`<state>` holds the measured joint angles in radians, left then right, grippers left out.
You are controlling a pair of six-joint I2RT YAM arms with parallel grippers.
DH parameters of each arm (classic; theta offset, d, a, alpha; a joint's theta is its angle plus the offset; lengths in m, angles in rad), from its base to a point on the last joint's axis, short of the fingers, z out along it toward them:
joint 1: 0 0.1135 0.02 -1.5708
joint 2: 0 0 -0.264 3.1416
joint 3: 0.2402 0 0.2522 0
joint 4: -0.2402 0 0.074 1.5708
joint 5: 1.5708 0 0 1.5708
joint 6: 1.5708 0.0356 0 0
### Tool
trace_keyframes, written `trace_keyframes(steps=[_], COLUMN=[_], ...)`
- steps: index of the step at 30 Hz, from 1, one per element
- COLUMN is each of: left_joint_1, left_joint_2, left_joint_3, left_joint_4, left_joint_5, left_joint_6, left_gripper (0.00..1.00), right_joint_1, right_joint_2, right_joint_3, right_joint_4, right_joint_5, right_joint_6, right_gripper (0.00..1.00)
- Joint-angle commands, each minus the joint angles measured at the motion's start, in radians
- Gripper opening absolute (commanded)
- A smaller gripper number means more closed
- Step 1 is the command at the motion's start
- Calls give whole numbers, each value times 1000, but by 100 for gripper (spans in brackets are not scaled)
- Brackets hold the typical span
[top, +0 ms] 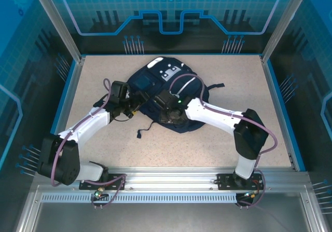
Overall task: Pack the student bag
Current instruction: Zip the student bag at the center of the table.
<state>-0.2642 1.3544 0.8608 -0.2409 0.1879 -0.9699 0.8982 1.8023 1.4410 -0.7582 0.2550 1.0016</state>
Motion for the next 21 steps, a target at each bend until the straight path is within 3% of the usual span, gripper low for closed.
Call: trace_keyframes(steps=[1,10,17,21], left_joint_1=[11,11,11,11], left_joint_2=[-29,-31,-29,-24], left_joint_3=[-20,-19,-22,-26], left_joint_4=[-6,-2,10,27], left_joint_5=[-12,2,21,34], left_joint_6=[0,0,-8,-22], left_gripper=[83,84,85,85], right_joint_1=[11,11,10,5], right_joint_2=[48,106,113,127], right_joint_3=[47,86,92,97], right_joint_4=[-59,-103,-163,-138], right_joint_5=[48,115,187,176], right_joint_6=[79,143,132,77], right_gripper=[43,33,15,19])
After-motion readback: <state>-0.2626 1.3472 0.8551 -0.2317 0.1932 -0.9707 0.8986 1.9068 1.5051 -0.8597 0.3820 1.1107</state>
